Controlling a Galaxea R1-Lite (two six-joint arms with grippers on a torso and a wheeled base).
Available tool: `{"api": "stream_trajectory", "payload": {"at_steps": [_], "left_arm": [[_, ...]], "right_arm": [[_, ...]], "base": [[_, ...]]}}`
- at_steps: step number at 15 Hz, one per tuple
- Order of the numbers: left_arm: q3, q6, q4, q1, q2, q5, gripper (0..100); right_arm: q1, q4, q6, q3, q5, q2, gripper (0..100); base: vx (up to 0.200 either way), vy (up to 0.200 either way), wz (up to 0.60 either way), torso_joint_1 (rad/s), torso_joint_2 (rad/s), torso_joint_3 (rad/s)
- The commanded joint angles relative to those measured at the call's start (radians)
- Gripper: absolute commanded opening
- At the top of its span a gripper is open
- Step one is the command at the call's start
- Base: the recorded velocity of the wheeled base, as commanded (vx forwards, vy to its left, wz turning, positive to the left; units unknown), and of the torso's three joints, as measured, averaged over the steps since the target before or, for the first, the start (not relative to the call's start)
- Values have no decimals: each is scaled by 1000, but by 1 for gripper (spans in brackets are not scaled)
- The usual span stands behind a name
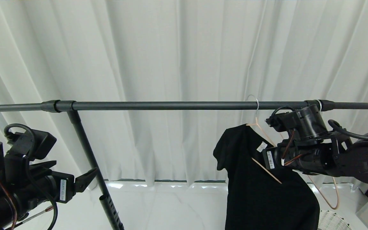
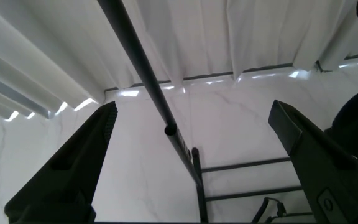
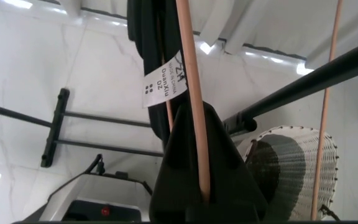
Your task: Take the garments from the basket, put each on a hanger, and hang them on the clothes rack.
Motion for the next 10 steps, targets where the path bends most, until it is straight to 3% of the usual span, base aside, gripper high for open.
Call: {"api": "stream_trajectory", "payload": {"at_steps": [1, 4, 5, 10], "left_arm": [[-2, 0, -1, -1, 5, 0, 100], [-5, 0, -1, 1, 5, 0, 100], [-9, -2, -1, 1, 5, 0, 100], [-17, -5, -1, 4, 3, 0, 100]], "right_arm": [[1, -1, 1, 0, 1, 12, 0], [5, 1, 4, 5, 1, 4, 0], [12, 1, 7, 5, 1, 1, 100], [15, -1, 21, 2, 1, -50, 100]], "base": [[0, 0, 0, 0, 0, 0], [0, 0, 0, 0, 0, 0], [0, 0, 0, 0, 0, 0], [0, 0, 0, 0, 0, 0]]}}
